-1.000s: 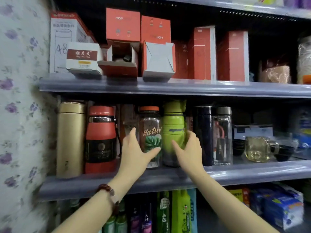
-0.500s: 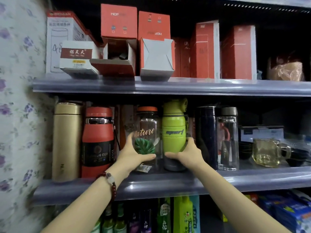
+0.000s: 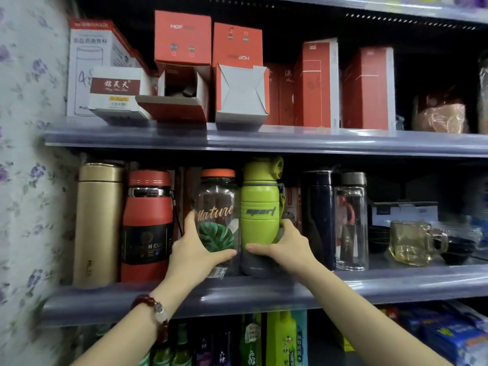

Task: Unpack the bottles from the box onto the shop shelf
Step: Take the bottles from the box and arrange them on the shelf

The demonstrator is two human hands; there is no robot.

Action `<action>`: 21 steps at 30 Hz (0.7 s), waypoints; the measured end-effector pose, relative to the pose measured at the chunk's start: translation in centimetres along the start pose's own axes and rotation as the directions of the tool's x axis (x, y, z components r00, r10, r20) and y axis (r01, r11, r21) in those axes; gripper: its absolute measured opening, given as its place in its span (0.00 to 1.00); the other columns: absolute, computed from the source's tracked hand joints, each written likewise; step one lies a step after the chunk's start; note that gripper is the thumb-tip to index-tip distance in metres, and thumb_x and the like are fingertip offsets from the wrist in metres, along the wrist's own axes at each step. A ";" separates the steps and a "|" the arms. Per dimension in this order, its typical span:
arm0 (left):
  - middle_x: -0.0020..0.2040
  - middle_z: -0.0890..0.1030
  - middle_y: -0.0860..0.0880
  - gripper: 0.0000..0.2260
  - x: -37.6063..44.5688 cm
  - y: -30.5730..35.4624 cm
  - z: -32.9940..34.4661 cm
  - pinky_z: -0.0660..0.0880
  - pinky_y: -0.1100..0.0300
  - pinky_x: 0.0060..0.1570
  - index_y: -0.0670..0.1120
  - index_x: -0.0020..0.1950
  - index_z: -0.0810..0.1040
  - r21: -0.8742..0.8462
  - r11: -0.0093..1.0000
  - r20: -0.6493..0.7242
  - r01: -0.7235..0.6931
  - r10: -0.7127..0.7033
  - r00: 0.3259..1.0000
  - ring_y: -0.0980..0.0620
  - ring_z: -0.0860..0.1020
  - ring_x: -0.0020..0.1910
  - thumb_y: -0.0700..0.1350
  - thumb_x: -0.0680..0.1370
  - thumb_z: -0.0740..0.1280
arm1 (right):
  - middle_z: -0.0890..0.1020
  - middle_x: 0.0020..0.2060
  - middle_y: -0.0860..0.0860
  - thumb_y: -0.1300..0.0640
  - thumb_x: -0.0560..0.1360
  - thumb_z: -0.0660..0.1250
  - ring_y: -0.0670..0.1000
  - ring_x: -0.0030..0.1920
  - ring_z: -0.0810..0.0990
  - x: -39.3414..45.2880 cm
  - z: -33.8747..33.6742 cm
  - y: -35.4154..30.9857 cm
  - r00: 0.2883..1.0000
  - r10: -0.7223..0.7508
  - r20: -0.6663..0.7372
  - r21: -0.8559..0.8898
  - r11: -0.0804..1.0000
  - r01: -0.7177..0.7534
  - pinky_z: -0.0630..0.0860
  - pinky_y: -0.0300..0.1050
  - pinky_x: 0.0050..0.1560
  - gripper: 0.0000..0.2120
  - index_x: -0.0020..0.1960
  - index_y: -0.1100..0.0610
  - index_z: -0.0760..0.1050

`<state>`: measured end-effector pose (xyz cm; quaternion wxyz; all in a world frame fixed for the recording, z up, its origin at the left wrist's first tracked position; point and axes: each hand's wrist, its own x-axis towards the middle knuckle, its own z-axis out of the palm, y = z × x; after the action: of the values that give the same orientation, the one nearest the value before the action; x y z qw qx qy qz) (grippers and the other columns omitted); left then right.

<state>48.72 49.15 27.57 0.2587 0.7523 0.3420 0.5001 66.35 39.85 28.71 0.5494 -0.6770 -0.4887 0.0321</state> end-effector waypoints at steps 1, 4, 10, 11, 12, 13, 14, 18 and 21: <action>0.64 0.76 0.47 0.55 -0.1 -0.1 -0.2 0.70 0.56 0.59 0.57 0.75 0.50 0.008 1.000 -0.004 -0.007 0.007 1.000 0.45 0.75 0.62 0.57 0.58 0.80 | 0.73 0.45 0.40 0.38 0.56 0.79 0.43 0.45 0.73 -0.3 0.2 -0.2 1.000 -0.010 0.004 -0.007 1.000 0.010 0.69 0.34 0.37 0.36 0.55 0.45 0.63; 0.64 0.76 0.47 0.53 -0.4 -0.2 -0.7 0.70 0.56 0.59 0.56 0.75 0.51 0.013 1.000 -0.004 -0.022 0.022 1.000 0.46 0.75 0.62 0.56 0.59 0.80 | 0.76 0.50 0.45 0.37 0.57 0.78 0.46 0.48 0.75 -0.9 0.7 -0.2 1.000 -0.025 -0.009 -0.020 0.999 0.025 0.72 0.39 0.44 0.37 0.58 0.46 0.65; 0.57 0.75 0.54 0.49 -0.8 -0.4 -1.1 0.67 0.62 0.54 0.56 0.73 0.55 -0.016 0.999 0.004 -0.032 0.032 0.999 0.55 0.71 0.52 0.56 0.60 0.80 | 0.77 0.58 0.48 0.37 0.58 0.77 0.51 0.58 0.74 -1.1 0.8 0.2 0.999 -0.033 -0.003 -0.004 0.999 0.033 0.73 0.46 0.54 0.41 0.66 0.48 0.66; 0.56 0.74 0.55 0.49 -0.9 -0.4 -1.1 0.66 0.62 0.54 0.56 0.73 0.55 -0.015 0.999 0.002 -0.029 0.029 1.000 0.55 0.71 0.53 0.56 0.60 0.80 | 0.77 0.58 0.48 0.37 0.58 0.77 0.50 0.57 0.75 -1.2 0.8 0.2 0.999 -0.032 -0.003 0.007 0.999 0.032 0.72 0.44 0.53 0.41 0.66 0.48 0.66; 0.57 0.74 0.55 0.49 -0.9 -0.4 -1.1 0.66 0.62 0.54 0.56 0.73 0.55 -0.011 1.000 0.003 -0.025 0.025 1.000 0.54 0.72 0.54 0.56 0.60 0.80 | 0.77 0.58 0.48 0.37 0.58 0.77 0.50 0.56 0.74 -1.3 0.9 0.2 1.000 -0.030 -0.002 0.014 0.999 0.030 0.71 0.43 0.52 0.41 0.66 0.48 0.66; 0.59 0.75 0.53 0.50 -1.0 -0.3 -1.0 0.66 0.62 0.54 0.55 0.74 0.55 -0.005 1.000 0.006 -0.017 0.017 1.000 0.53 0.73 0.56 0.56 0.60 0.80 | 0.77 0.59 0.48 0.37 0.59 0.77 0.49 0.55 0.74 -1.4 0.8 0.2 1.000 -0.029 0.000 0.015 0.999 0.028 0.71 0.43 0.51 0.42 0.67 0.48 0.66; 0.62 0.75 0.51 0.50 -1.0 -0.2 -1.0 0.66 0.62 0.55 0.54 0.74 0.54 0.004 1.000 0.012 -0.007 0.007 1.000 0.51 0.74 0.58 0.56 0.60 0.80 | 0.77 0.59 0.48 0.38 0.59 0.77 0.49 0.54 0.73 -1.5 0.8 0.2 1.000 -0.028 0.002 0.009 1.000 0.028 0.70 0.43 0.50 0.42 0.67 0.49 0.65; 0.70 0.70 0.43 0.54 -0.8 0.6 -1.5 0.69 0.55 0.62 0.51 0.77 0.46 0.089 0.996 0.088 0.031 -0.038 0.995 0.43 0.72 0.66 0.53 0.62 0.79 | 0.76 0.61 0.50 0.39 0.60 0.78 0.51 0.56 0.75 -1.6 0.5 -0.5 0.999 -0.008 0.039 -0.017 1.000 0.009 0.73 0.44 0.54 0.43 0.69 0.51 0.64; 0.71 0.68 0.38 0.56 -1.0 1.7 -2.2 0.71 0.53 0.61 0.47 0.77 0.39 0.179 0.982 0.090 0.053 -0.071 0.993 0.40 0.72 0.65 0.54 0.65 0.78 | 0.74 0.64 0.51 0.41 0.61 0.78 0.52 0.60 0.74 -1.8 0.0 -0.7 0.997 0.000 0.075 -0.043 0.999 0.004 0.73 0.44 0.58 0.45 0.70 0.53 0.61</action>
<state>46.85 47.48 29.04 0.2225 0.7846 0.3954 0.4226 64.96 38.56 28.33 0.5161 -0.6865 -0.5102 0.0464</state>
